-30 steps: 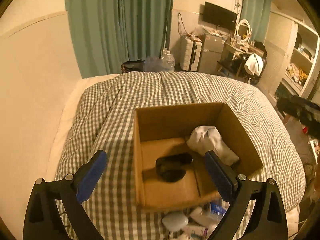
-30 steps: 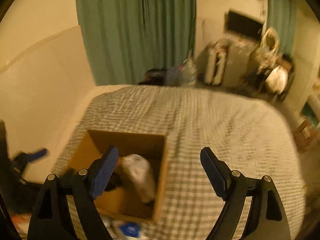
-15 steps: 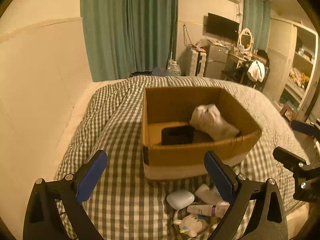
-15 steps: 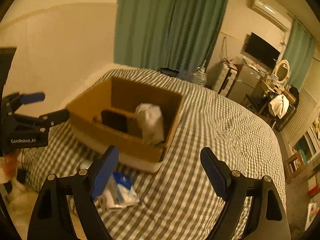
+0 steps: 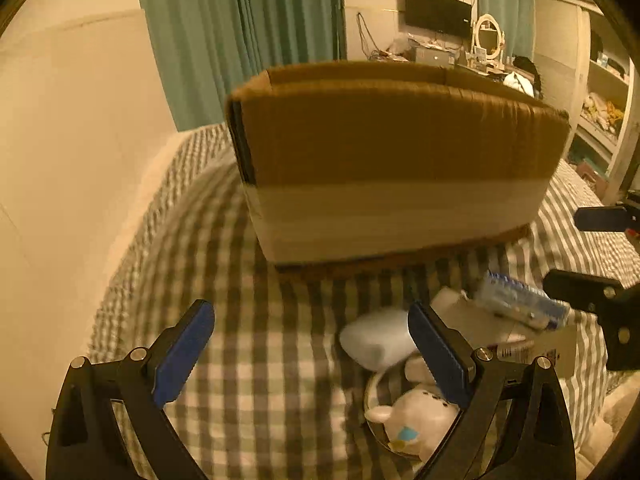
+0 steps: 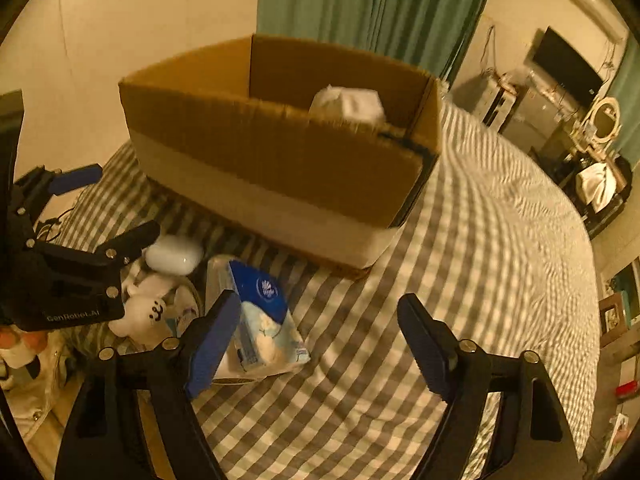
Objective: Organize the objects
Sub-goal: 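Move both tools back to the items and close on earbud case and tissues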
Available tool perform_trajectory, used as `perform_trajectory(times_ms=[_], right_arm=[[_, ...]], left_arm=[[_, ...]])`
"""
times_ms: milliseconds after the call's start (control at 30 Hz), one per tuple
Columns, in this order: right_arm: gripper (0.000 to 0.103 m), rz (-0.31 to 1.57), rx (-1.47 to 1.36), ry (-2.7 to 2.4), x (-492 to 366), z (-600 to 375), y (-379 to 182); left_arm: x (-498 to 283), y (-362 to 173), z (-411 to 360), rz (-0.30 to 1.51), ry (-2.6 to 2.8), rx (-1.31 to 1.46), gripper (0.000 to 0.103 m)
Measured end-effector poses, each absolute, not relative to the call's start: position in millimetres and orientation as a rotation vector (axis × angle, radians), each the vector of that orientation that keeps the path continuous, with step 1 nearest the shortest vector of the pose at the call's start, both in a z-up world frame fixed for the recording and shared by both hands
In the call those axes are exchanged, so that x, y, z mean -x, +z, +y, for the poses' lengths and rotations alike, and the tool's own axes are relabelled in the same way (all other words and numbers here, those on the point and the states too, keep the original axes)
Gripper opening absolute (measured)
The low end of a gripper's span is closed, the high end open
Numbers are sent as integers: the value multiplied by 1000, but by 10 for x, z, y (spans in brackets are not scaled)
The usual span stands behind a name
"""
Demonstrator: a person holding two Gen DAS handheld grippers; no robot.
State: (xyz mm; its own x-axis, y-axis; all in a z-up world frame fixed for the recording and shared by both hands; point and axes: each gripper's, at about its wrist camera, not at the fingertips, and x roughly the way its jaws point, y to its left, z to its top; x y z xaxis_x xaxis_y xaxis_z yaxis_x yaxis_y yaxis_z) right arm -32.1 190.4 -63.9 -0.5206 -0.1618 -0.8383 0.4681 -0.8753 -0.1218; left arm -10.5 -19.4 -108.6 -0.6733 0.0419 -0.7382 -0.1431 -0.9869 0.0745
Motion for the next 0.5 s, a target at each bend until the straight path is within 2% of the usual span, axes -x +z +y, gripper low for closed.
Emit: perform_trajectory(times_ms=[100,200,500], right_arm=[[75,475,-1292,-2397,319,1943,-691],[67,474,-1306,-2358,275,1979,-734],[62,464,-1322,-2284,290,1847,-863]], left_arm=[[56,-1157,-185,177,2753,1223,100],[39,-1280,-134,194,2730,1265,100],[111,-1413,-72,189,2719,1278,100]])
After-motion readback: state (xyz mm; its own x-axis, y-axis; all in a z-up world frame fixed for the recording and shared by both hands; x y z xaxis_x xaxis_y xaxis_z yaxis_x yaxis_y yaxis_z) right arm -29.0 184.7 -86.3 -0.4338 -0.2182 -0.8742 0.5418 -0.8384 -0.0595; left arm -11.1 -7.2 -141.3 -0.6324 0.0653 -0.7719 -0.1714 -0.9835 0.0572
